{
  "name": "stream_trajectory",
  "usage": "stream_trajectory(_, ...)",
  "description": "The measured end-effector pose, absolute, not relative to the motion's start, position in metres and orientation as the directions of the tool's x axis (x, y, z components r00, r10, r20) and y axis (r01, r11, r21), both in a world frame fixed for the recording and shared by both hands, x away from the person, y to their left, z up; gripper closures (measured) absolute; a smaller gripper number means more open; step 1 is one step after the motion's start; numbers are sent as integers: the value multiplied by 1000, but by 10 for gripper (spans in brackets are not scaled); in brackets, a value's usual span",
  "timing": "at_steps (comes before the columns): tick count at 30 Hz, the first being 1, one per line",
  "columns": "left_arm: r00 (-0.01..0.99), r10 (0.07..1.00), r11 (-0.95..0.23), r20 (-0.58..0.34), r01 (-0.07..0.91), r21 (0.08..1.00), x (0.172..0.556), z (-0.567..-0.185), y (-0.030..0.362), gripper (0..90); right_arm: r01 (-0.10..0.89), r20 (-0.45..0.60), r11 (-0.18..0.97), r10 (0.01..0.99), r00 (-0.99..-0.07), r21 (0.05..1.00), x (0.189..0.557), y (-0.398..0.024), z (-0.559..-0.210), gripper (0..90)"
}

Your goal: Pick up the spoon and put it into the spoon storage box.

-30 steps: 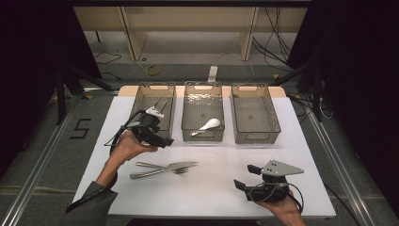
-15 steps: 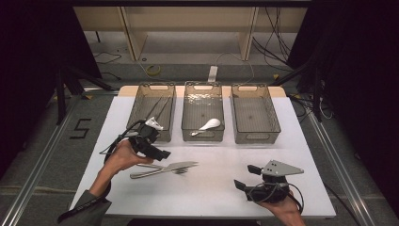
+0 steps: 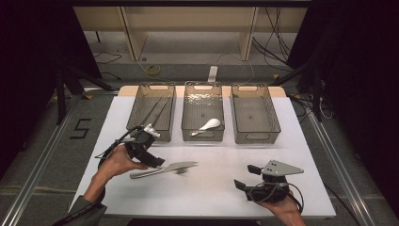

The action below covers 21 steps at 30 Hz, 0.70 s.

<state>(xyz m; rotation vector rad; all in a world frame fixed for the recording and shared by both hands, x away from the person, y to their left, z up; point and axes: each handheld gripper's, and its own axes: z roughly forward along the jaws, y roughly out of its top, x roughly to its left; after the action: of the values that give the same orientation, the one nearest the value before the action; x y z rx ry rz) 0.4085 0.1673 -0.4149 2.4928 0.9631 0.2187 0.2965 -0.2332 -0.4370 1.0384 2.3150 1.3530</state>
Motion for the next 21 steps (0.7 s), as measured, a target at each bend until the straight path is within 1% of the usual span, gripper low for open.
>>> stream_trajectory(4, 741, 671, -661, -7, 602, 448, 405, -417, 168, 163, 450, 126, 304, 697, -706, 839, 297, -234, -437, 269)
stream_trajectory(7, 742, 671, -679, 13, 606, 414, 401, -420, 168, 164, 452, 127, 306, 696, -707, 838, 297, -234, -438, 269)
stream_trajectory(14, 741, 671, -697, 24, 620, 360, 399, -424, 172, 178, 450, 126, 310, 693, -710, 837, 298, -233, -438, 269)
stream_trajectory(20, 738, 675, -698, 22, 628, 345, 397, -430, 175, 192, 451, 125, 306, 697, -706, 838, 296, -233, -438, 269)
stream_trajectory(21, 746, 666, -711, 31, 621, 330, 397, -431, 176, 194, 451, 125, 306, 698, -706, 838, 296, -233, -438, 269)
